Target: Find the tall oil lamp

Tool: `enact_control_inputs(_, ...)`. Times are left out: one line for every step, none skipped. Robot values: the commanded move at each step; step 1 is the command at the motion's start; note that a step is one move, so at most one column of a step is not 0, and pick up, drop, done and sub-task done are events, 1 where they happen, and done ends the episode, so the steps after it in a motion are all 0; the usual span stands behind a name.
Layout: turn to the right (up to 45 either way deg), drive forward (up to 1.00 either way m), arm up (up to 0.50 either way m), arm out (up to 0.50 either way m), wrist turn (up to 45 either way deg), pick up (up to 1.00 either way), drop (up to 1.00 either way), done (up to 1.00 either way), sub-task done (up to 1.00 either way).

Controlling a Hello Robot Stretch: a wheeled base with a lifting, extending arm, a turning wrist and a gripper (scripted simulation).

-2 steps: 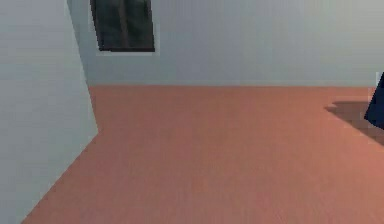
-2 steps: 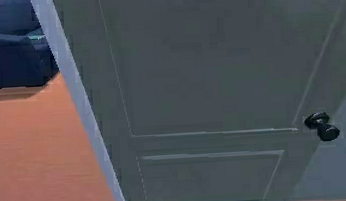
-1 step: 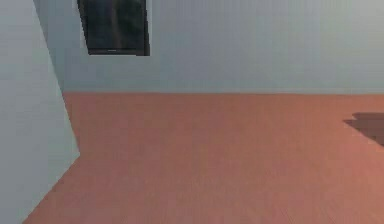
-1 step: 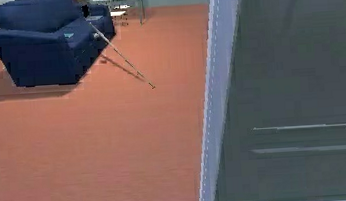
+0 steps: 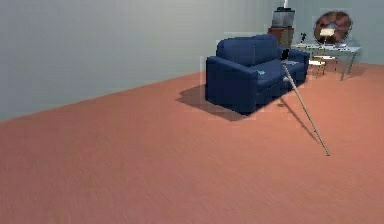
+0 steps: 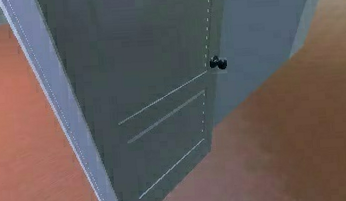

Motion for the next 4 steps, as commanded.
enact_control_inputs(3.0,0.00,0.00,0.00,0.0,0.00,0.00,0.00,0.00)
enact_control_inputs(0.0,0.20,0.00,0.00,0.0,0.00,0.00,0.00,0.00)
enact_control_inputs(30.0,0.00,0.00,0.00,0.0,0.00,0.00,0.00,0.00)
enact_control_inputs(0.0,0.60,0.00,0.00,0.0,0.00,0.00,0.00,0.00)
